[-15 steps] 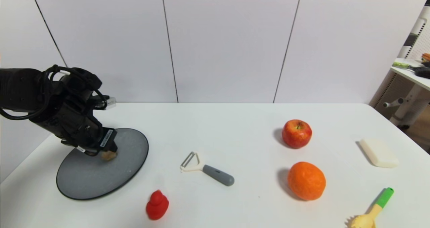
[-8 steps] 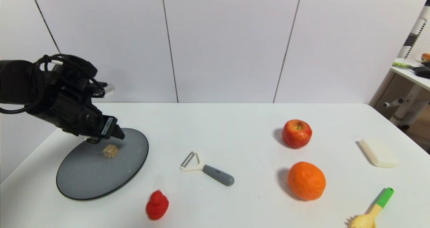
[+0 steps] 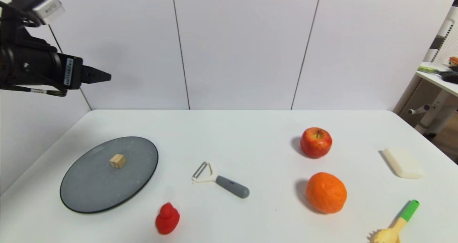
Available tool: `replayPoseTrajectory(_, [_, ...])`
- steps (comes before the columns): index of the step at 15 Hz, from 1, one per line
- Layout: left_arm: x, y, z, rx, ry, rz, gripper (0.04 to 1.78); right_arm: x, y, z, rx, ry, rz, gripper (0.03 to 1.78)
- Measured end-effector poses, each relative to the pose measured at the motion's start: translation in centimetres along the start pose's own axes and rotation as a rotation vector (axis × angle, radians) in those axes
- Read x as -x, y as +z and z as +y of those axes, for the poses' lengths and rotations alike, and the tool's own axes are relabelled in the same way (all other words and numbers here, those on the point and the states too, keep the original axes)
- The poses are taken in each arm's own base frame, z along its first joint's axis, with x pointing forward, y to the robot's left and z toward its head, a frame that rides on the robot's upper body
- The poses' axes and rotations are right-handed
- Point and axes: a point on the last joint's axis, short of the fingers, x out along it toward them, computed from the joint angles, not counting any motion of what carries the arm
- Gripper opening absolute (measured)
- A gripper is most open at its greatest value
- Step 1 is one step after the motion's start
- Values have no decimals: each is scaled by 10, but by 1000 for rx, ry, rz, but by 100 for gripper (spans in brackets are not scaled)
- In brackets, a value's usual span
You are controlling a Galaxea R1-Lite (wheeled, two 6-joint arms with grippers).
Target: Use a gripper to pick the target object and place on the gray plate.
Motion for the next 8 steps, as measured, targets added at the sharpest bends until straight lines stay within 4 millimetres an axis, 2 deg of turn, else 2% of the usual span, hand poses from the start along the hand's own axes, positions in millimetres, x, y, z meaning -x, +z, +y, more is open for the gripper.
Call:
replayPoseTrajectory(2, [34,-17,-3,-9,2,-18,161,0,0,0,0,0,0,171])
replayPoseTrajectory(3, [52,-34,-6,-11,1,-12,162,0,0,0,0,0,0,171])
replayPoseTrajectory(6, [102,-93,-16,-11,3,-23,165,0,0,0,0,0,0,171])
replayPoseTrajectory(8, [131,-143,-25,-8,2,-38,166,0,0,0,0,0,0,171])
